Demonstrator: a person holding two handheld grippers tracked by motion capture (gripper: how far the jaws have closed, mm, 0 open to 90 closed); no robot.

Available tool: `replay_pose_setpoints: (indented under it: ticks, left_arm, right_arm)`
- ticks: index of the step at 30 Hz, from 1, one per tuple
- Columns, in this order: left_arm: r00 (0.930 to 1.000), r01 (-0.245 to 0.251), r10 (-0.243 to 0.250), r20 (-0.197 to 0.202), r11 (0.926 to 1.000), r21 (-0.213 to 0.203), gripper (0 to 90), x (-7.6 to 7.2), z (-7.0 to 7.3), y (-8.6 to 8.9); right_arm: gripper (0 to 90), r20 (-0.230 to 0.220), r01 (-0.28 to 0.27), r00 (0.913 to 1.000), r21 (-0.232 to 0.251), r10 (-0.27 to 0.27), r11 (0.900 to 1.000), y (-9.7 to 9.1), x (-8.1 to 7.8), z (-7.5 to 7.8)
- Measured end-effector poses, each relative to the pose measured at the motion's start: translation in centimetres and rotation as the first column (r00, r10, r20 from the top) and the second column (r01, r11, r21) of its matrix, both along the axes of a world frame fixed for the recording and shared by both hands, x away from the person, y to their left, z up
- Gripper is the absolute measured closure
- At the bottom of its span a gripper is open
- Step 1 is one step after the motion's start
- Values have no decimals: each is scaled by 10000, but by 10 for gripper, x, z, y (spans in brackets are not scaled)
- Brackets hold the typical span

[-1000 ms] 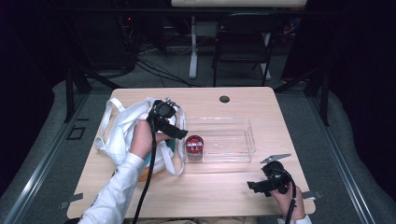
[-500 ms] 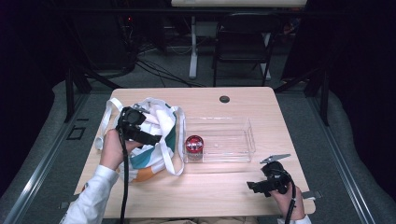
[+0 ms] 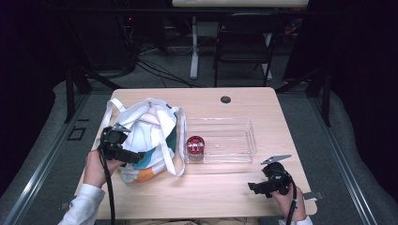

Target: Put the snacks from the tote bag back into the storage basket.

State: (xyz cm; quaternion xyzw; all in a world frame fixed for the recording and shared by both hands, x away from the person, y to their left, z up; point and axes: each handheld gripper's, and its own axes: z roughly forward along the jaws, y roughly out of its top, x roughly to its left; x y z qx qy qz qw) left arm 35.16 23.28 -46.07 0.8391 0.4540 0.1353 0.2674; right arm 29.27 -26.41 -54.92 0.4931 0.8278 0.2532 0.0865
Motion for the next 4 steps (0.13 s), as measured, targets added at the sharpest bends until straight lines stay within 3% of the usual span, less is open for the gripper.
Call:
replay_pose_setpoints:
  ticks: [4]
  left_arm:
    - [9999,-39,39,116,10000,-28,4,-1,-4,1]
  right_arm:
    - [123,7,-28,10000,43,28,10000,1,0,-1]
